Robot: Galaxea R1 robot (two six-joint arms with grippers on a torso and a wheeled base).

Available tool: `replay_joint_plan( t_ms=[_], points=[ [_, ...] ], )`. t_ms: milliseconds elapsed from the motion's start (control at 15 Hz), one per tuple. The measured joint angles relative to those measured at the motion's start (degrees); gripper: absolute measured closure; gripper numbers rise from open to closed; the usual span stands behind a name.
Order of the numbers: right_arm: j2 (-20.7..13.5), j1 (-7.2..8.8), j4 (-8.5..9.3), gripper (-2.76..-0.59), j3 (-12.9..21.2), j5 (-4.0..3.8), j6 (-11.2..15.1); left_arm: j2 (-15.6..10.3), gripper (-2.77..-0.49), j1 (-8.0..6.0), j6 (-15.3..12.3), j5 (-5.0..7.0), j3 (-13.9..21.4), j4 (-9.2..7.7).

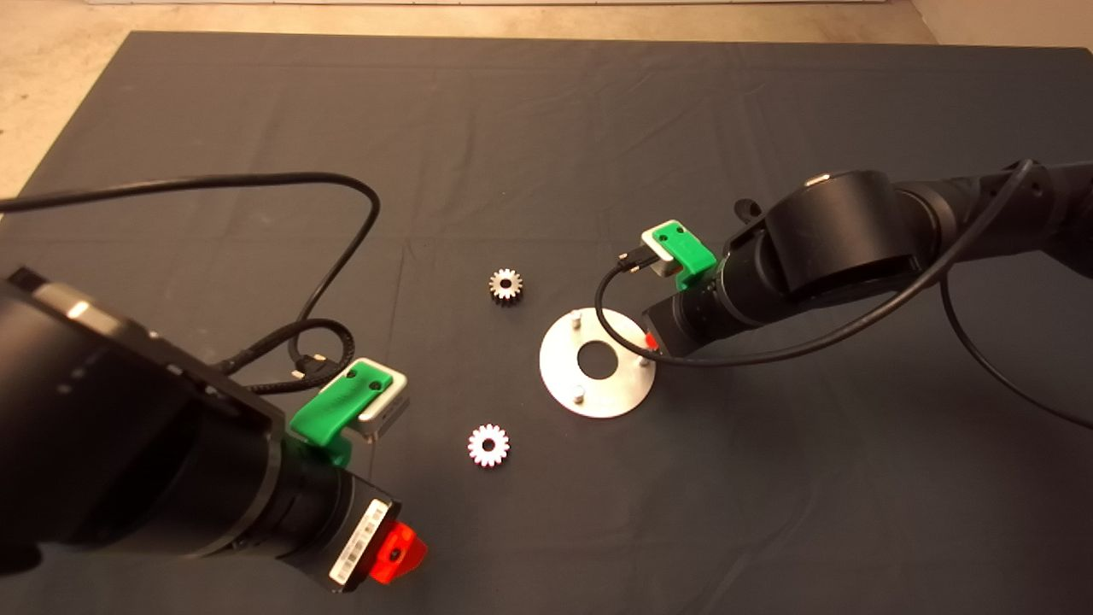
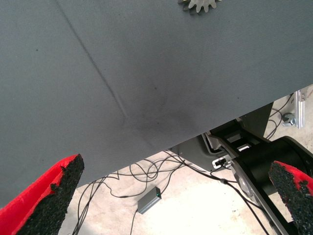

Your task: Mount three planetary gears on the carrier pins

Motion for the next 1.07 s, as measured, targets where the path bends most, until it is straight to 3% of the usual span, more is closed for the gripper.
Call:
replay_joint_plan(
  t_ms=[133,467,1067],
  points=[
    [0.0,-0.05,0.06,-1.03,0.6,0.02,0.3,0.0,-2.76,0.0,0.0,0.0,0.0,0.0],
    [0.0,-2.5,0.33,-1.03,1.1,0.02,0.6,0.0,-2.76,0.0,0.0,0.0,0.0,0.0],
    [0.3,-3.79,0.3,-1.03,0.7,-0.02,0.6,0.0,-2.76,0.0,0.0,0.0,0.0,0.0]
  ],
)
